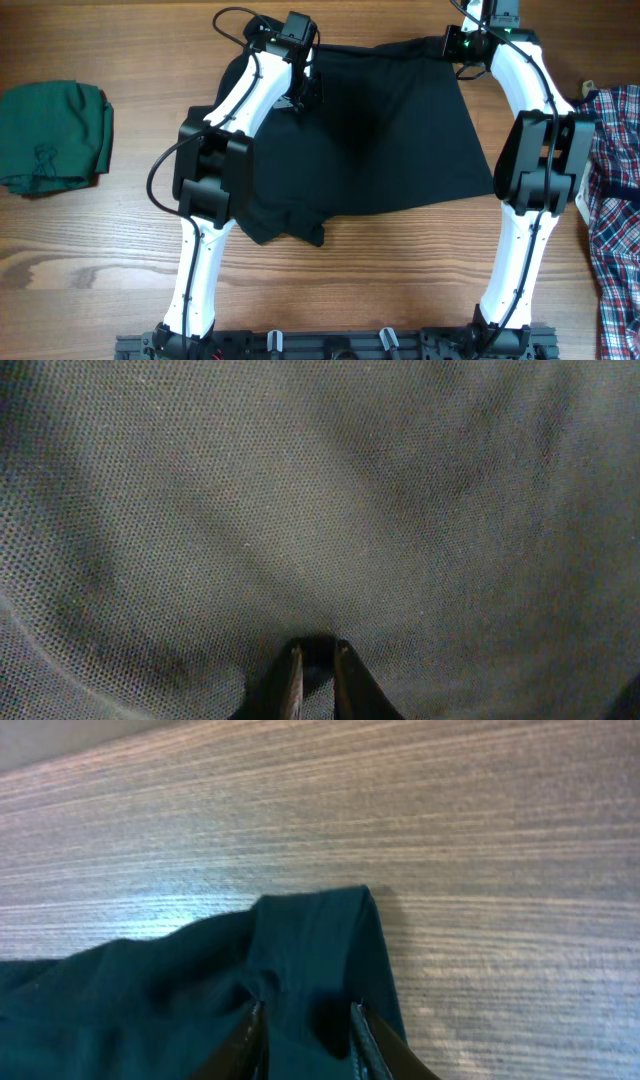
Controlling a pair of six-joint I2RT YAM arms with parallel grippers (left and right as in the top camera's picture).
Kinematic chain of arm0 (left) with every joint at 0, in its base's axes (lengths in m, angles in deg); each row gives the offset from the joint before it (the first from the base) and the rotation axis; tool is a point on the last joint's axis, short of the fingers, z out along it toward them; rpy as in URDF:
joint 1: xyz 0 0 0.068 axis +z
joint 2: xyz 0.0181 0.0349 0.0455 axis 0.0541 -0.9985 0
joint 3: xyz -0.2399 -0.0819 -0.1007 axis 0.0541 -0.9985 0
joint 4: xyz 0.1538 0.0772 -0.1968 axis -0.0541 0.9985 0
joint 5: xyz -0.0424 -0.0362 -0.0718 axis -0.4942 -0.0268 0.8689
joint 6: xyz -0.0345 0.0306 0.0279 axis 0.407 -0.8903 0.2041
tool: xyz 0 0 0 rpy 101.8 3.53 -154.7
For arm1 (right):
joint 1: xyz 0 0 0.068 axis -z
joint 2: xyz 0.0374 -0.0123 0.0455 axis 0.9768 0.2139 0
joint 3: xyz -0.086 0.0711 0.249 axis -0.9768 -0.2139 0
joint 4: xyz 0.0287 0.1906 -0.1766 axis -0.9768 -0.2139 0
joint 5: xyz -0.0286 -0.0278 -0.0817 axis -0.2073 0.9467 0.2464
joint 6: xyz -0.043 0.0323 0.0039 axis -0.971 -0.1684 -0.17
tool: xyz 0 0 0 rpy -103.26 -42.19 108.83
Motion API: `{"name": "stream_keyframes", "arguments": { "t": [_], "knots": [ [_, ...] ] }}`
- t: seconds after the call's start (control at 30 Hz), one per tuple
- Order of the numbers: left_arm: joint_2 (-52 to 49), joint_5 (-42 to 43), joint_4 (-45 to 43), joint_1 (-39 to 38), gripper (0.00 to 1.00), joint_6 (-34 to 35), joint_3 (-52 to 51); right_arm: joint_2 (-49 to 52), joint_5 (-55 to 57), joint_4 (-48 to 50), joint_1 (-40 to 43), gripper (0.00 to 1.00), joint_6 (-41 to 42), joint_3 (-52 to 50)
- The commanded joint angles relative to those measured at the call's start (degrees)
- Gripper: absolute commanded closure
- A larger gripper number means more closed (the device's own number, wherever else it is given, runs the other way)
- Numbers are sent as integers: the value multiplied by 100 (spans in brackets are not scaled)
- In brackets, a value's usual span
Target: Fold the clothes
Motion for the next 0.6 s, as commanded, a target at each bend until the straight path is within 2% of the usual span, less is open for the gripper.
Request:
{"name": "stream_keyframes", "arguments": {
  "t": [0.0, 0.43, 0.57],
  "knots": [
    [-170, -170, 61, -17, 87, 9, -114, 44, 11, 105, -70, 72, -76, -9],
    [-170, -170, 68, -17, 87, 9, -114, 192, 334, 85, -74, 69, -81, -9],
    [-170, -170, 72, -17, 87, 9, -114, 197, 337, 57, -74, 74, -61, -9]
  ]
}}
